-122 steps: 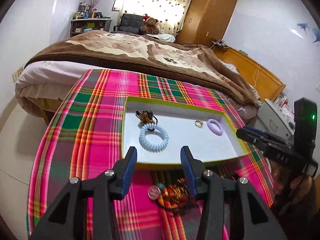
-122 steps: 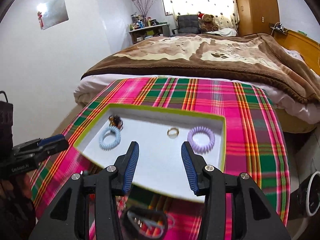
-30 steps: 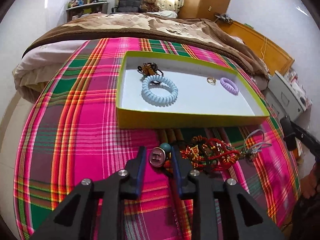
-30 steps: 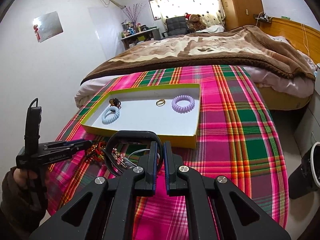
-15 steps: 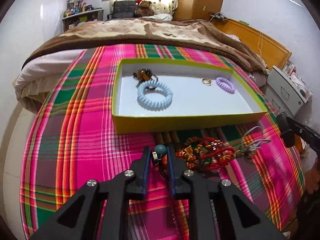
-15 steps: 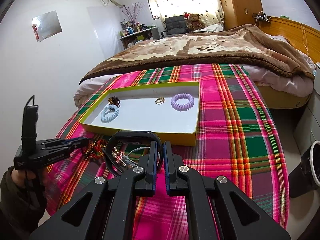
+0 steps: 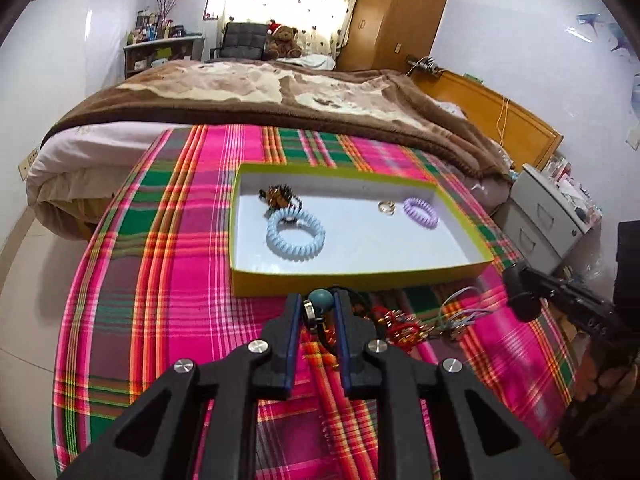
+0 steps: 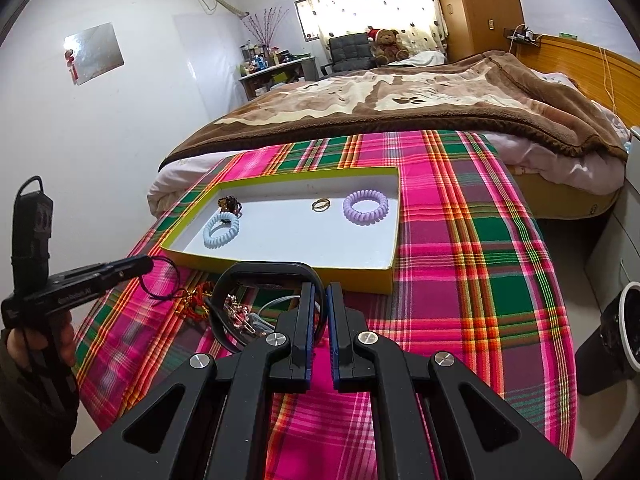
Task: Organize jewelry
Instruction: 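Grasp the black hair tie with teal bead with the left tool, then carry the hair tie and leather bracelet into the tray and open both tools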
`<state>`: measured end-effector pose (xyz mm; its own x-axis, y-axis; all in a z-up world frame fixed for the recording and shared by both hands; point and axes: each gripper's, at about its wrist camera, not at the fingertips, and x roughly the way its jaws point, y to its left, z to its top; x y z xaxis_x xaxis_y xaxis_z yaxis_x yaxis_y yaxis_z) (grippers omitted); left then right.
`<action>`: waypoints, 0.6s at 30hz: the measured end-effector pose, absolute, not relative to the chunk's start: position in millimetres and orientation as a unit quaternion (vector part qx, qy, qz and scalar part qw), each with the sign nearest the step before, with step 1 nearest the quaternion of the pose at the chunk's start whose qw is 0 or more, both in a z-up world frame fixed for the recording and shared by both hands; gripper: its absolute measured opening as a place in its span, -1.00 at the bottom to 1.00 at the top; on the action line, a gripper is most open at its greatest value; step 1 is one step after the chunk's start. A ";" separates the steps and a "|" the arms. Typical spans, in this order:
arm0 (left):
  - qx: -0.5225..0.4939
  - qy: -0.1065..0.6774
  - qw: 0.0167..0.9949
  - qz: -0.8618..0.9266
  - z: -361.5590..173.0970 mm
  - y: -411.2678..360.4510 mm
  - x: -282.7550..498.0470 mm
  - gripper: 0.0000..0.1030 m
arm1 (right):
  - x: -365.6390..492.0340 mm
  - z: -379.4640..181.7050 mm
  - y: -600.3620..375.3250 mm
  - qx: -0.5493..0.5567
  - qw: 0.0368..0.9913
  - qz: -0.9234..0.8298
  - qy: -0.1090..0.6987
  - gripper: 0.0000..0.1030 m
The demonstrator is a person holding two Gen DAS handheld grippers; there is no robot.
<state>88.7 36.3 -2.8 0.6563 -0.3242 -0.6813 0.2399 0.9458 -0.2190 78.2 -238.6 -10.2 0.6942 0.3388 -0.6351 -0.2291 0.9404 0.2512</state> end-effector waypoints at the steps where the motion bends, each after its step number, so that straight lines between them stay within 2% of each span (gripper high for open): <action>1: -0.055 0.382 0.909 -0.158 -0.3 35.7 88.2 -0.67 | 77.8 -9.6 -238.7 0.076 0.918 0.154 0.358 -0.88; 18: -0.059 0.364 0.914 -0.170 31.0 15.5 131.5 -0.67 | 104.9 10.1 -243.0 0.075 0.926 0.127 0.348 -0.88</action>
<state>131.5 15.5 31.0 0.6777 -0.3545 -0.6443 0.2679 0.9349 -0.2326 104.9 -243.0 10.1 0.7257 0.2869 -0.6254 -0.1827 0.9566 0.2268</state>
